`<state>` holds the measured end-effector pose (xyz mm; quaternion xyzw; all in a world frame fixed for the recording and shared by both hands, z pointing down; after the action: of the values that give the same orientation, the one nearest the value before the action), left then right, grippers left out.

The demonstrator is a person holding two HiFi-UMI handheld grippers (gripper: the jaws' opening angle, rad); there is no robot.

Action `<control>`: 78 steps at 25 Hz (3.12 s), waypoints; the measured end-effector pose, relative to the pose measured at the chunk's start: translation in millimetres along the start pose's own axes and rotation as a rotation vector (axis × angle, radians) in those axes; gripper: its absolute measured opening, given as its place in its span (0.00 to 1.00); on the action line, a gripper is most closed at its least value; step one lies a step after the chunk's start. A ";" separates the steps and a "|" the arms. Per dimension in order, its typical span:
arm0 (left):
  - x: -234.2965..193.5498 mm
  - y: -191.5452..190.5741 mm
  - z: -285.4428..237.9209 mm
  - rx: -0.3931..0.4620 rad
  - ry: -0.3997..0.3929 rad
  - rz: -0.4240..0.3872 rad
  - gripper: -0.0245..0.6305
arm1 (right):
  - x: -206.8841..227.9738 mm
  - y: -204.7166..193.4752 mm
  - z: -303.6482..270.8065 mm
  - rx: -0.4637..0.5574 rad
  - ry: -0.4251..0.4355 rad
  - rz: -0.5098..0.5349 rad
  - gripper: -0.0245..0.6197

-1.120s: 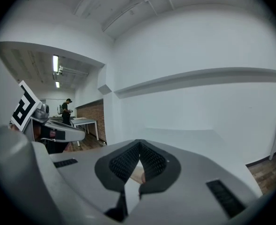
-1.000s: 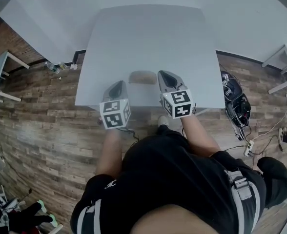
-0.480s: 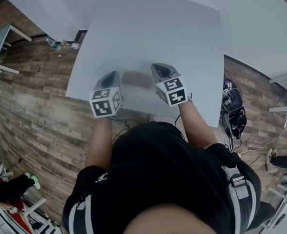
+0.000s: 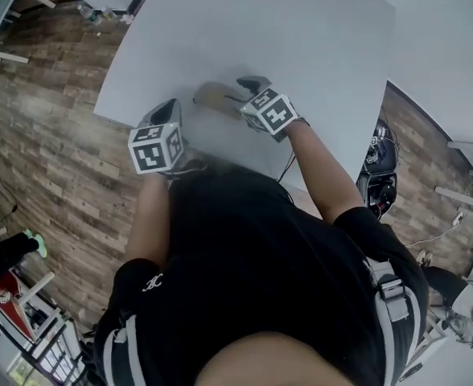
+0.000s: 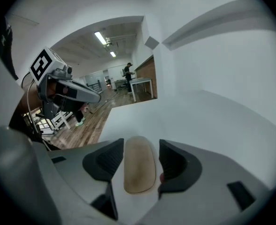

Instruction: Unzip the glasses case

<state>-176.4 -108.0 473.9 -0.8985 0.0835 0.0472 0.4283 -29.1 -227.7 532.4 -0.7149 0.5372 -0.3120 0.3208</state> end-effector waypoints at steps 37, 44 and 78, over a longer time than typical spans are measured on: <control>-51.8 53.2 -20.9 0.213 -0.455 0.099 0.20 | -7.0 59.7 -26.9 0.086 0.241 -0.196 0.49; -1.1 104.5 1.8 0.363 -1.107 0.243 0.62 | -17.9 126.9 59.0 0.405 0.366 -0.189 0.48; 28.8 142.4 17.3 0.514 -1.022 -0.189 0.50 | -17.0 133.6 116.6 0.540 0.296 -0.272 0.49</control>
<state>-175.5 -185.9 350.0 -0.6324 -0.2057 0.4150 0.6210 -16.7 -225.9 354.7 -0.6163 0.3756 -0.5833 0.3727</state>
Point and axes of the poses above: the fingertips, and each gripper's own axes: z backward along the fingers, x to its right, y out of its top, the point moved 6 cm from there along z, backward along the fingers, and after that the axes turned 2 degrees about -y, right-handed, at the moved point
